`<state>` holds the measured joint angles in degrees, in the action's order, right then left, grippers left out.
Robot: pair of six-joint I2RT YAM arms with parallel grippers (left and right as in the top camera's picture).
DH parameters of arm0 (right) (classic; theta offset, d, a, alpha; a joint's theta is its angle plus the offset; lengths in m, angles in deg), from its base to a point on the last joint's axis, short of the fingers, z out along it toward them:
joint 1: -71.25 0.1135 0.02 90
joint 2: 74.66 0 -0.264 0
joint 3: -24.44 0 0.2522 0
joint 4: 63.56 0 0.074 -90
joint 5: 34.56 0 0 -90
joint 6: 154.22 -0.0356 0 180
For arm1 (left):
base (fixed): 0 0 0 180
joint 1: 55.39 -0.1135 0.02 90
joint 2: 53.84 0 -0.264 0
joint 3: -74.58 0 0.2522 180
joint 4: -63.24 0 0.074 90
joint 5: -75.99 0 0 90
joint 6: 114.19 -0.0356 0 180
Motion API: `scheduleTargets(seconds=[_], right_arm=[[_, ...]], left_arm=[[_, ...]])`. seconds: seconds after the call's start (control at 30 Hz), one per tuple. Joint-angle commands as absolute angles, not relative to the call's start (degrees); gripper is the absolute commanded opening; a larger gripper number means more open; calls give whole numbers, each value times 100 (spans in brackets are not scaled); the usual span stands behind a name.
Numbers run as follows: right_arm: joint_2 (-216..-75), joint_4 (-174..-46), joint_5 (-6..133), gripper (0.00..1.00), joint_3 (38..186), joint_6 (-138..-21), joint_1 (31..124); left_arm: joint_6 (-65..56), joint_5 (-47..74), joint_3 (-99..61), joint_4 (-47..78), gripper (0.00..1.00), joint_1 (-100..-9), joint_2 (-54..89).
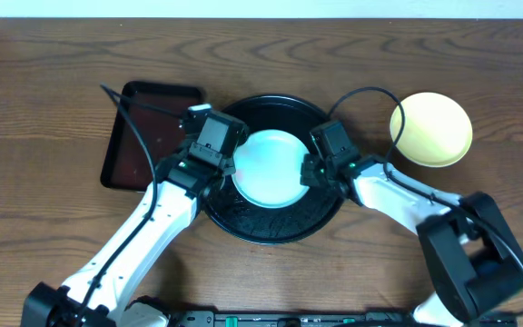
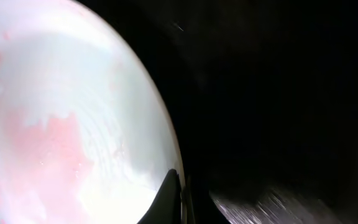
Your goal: Clean dirty plates on tray and stack at the side
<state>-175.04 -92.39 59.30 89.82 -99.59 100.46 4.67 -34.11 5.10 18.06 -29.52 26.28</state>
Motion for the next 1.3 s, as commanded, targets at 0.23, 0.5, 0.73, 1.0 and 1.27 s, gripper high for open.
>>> scheduleTargets(seconds=[0.23,0.5,0.73,1.0,1.27], right_arm=[[-15025,-10395,4056,1,8881,-8834,10396],[-14352,-10094,1908,1,8881,-7229,10951],[-14367,-8594,621,1,8881,-4991,11292],[-14367,-6535,424,1,8881,-2338,11633],[-14367,-5407,437,1,8881,-946,11970]], left_arm=[[653,-3424,547,1743,7,-3669,2739],[581,-2362,547,1734,8,-4932,2739],[425,-1697,547,1734,7,-5524,2739],[305,-1697,549,1695,8,-5548,2741],[305,-1697,560,1695,7,-5548,2741]])
